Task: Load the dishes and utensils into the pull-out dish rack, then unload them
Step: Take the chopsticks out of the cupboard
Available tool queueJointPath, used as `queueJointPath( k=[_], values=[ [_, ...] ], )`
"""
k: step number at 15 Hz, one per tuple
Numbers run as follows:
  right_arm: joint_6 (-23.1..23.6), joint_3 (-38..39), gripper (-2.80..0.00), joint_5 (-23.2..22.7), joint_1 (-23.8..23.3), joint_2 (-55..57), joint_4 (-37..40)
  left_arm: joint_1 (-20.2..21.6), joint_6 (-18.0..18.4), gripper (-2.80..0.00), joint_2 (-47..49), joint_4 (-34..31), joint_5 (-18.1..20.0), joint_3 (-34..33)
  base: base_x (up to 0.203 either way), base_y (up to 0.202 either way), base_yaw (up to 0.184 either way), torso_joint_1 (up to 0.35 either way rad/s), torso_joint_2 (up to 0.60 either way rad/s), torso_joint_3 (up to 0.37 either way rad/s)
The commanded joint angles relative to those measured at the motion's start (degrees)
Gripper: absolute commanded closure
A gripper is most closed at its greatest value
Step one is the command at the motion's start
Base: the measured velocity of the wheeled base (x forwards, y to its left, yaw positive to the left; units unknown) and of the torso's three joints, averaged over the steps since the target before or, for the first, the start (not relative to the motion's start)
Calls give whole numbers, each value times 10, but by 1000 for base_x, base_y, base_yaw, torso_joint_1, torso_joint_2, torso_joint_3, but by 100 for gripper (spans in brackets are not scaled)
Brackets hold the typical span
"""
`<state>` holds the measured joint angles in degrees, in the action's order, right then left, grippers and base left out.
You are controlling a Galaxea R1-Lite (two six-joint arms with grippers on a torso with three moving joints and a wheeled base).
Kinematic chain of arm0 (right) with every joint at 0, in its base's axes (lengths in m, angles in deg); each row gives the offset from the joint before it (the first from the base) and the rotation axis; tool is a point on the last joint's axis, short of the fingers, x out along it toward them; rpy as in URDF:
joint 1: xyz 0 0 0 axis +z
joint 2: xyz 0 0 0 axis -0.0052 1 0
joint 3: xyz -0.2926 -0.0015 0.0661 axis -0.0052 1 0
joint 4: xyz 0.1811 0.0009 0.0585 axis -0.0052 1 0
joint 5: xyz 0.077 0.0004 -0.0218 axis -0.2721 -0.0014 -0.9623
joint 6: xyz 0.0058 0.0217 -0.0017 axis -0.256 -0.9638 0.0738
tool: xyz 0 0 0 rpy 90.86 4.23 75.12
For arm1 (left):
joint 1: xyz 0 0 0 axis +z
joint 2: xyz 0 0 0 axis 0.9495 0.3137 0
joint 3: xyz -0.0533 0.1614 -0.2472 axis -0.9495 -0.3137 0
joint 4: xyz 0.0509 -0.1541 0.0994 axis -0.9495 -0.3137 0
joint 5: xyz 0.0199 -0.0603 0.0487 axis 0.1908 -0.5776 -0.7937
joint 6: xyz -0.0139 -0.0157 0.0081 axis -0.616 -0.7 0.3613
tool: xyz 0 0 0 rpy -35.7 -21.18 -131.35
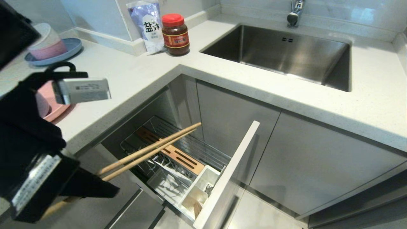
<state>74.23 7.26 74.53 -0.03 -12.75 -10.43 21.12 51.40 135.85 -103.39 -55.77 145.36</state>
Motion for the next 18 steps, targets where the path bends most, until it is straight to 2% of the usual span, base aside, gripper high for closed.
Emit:
queueJointPath(
  k=[1,4,7,13,18],
  values=[
    [0,1,0,0,0,-2,-1,-2,3,0,-58,17,0,-2,0,0,0,0,0,0],
    [0,1,0,0,0,-2,-1,4,26,0,-110,52,0,-7,0,0,0,0,0,0],
    [0,1,0,0,0,-2,0,62,35,0,-138,93,-3,-8,0,0,0,0,0,0],
    [0,1,0,0,0,-2,0,285,103,0,-187,169,-4,-32,0,0,0,0,0,0],
    [0,1,0,0,1,-2,-1,545,143,0,-217,200,-3,-54,0,0,0,0,0,0]
  ],
)
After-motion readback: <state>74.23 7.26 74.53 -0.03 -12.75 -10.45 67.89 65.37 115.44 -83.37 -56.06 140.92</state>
